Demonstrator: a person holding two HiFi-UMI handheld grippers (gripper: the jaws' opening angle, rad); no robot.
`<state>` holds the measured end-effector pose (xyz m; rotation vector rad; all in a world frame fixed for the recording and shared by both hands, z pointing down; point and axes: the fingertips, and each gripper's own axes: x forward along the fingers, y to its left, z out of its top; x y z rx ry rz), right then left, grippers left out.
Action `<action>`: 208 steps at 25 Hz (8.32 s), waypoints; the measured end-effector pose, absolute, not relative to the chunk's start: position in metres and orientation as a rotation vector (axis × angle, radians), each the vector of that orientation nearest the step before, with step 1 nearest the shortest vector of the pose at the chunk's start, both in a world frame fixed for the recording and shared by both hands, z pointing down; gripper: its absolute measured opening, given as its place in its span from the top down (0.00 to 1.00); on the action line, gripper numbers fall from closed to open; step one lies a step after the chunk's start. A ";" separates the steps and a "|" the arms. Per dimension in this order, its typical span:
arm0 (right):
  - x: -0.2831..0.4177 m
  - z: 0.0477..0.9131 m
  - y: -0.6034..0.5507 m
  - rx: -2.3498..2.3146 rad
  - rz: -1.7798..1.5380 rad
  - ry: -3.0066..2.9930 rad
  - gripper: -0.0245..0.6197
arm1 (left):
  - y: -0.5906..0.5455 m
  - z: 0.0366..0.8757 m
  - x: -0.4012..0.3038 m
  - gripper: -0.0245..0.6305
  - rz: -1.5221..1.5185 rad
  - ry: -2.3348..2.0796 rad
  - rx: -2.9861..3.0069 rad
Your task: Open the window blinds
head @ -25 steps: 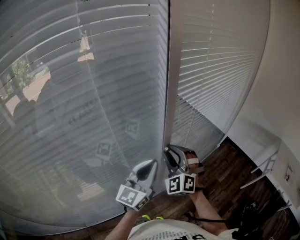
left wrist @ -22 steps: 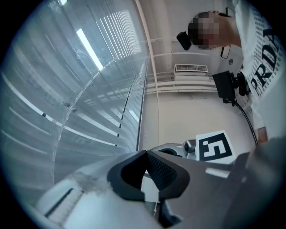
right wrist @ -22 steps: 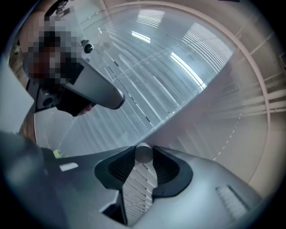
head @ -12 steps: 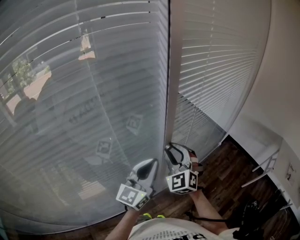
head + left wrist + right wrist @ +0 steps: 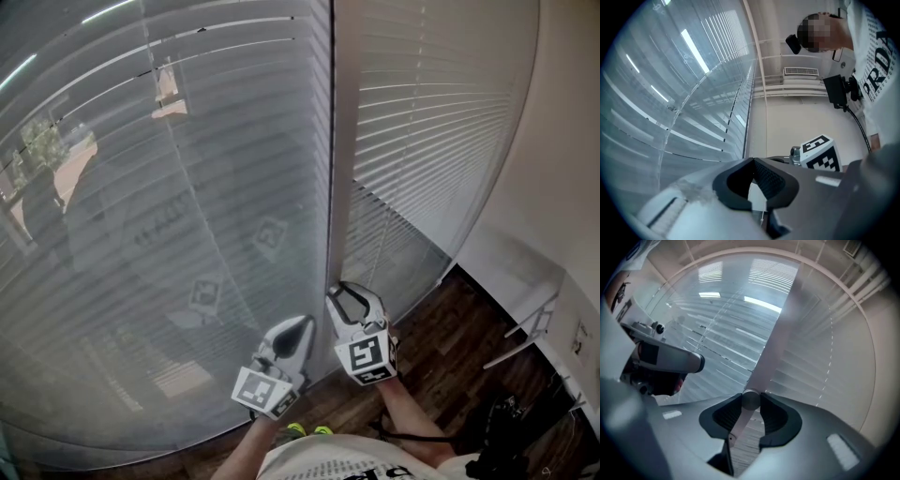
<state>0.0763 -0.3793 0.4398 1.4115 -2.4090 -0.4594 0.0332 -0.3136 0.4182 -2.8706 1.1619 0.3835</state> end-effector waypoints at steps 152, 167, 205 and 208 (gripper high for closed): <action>0.069 0.443 -0.377 1.168 -0.905 -2.016 0.77 | -0.314 0.413 0.025 0.97 0.371 1.129 -2.878; 0.073 0.438 -0.379 1.317 -0.573 -2.322 0.77 | -0.312 0.414 0.026 0.97 0.372 1.129 -2.878; 0.083 0.446 -0.384 1.531 0.141 -2.723 0.76 | -0.308 0.418 0.025 0.97 0.387 1.095 -2.910; 0.082 0.449 -0.381 1.455 -0.064 -2.611 0.77 | -0.309 0.422 0.026 0.97 0.385 1.087 -2.912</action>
